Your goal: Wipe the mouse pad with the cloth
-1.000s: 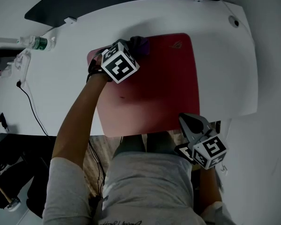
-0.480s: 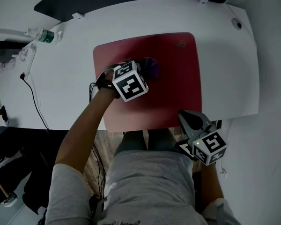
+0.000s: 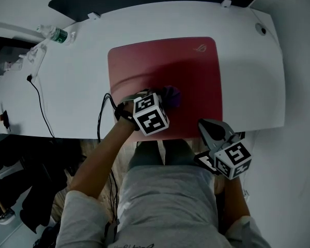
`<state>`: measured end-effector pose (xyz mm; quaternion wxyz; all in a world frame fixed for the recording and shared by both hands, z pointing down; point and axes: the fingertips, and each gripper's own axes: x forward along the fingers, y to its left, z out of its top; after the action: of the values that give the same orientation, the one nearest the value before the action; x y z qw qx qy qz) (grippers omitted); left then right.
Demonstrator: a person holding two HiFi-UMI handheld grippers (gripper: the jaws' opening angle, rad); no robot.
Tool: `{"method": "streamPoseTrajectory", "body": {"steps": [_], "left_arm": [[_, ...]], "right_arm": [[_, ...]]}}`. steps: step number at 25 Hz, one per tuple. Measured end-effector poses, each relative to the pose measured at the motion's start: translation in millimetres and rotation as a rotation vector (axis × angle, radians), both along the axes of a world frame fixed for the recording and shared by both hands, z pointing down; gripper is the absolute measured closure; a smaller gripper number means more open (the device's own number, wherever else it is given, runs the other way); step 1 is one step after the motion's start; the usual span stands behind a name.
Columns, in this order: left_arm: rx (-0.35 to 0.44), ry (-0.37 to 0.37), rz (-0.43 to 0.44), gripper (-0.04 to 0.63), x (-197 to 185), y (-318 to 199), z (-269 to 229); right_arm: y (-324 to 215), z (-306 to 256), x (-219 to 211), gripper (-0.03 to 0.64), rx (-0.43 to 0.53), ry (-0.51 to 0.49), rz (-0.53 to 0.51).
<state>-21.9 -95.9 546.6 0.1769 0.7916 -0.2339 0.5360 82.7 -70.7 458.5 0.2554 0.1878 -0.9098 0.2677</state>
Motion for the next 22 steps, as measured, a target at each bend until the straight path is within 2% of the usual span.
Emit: {"method": "streamPoseTrajectory", "body": {"steps": [13,22], "left_arm": [[-0.029,0.045,-0.023,0.495,35.7,80.1,1.5],[-0.112,0.110,-0.038,0.495,57.2,116.1,2.2]], "right_arm": [[10.8,-6.1,1.6,0.611,0.024,-0.006,-0.014],[15.0,-6.3,-0.4,0.611,0.026,-0.015,-0.031]]}}
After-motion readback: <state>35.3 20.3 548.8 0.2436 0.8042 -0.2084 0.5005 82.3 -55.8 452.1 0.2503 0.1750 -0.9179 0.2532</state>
